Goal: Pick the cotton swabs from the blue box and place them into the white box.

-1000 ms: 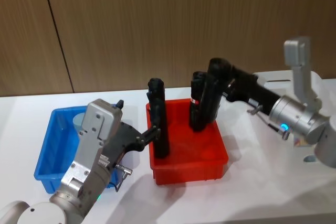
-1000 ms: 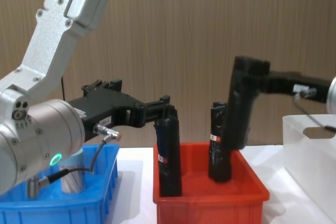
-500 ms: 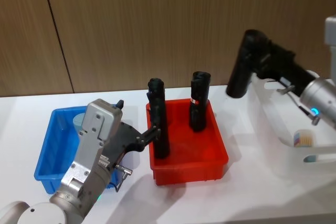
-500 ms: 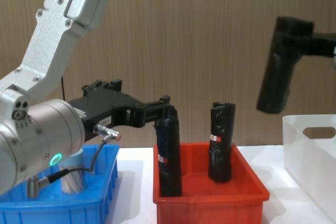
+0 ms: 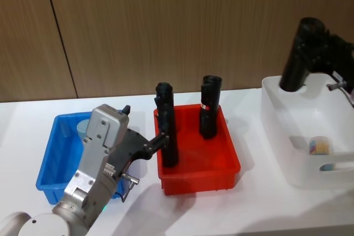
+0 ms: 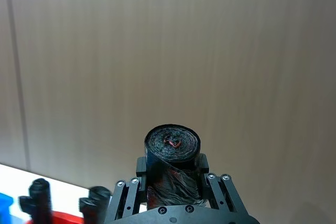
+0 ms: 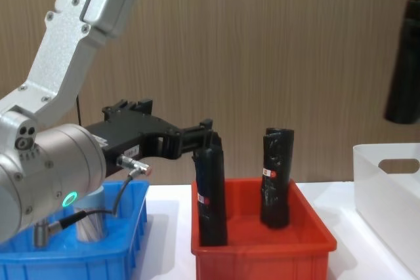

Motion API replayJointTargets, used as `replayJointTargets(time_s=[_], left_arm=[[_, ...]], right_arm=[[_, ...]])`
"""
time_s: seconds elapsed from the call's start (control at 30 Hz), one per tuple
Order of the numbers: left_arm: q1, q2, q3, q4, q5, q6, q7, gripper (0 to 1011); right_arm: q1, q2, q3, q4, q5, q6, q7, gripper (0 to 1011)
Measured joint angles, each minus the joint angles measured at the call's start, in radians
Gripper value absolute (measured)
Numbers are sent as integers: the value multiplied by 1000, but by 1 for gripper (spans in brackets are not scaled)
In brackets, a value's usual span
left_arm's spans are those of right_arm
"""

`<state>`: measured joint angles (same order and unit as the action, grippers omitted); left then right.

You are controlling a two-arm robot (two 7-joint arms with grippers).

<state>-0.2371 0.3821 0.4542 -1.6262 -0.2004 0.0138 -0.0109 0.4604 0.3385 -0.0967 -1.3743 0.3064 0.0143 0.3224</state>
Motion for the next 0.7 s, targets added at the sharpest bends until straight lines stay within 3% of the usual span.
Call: replayJointTargets(time_s=[0.2,0.7], left_arm=[[0,0,0,0,0,0,0,1004],[0,0,0,0,0,0,0,1004]], right_arm=[[-40,28,25,-44,-34,31,-69,533],[-75,51,46,-39,-60,52,-113,553]])
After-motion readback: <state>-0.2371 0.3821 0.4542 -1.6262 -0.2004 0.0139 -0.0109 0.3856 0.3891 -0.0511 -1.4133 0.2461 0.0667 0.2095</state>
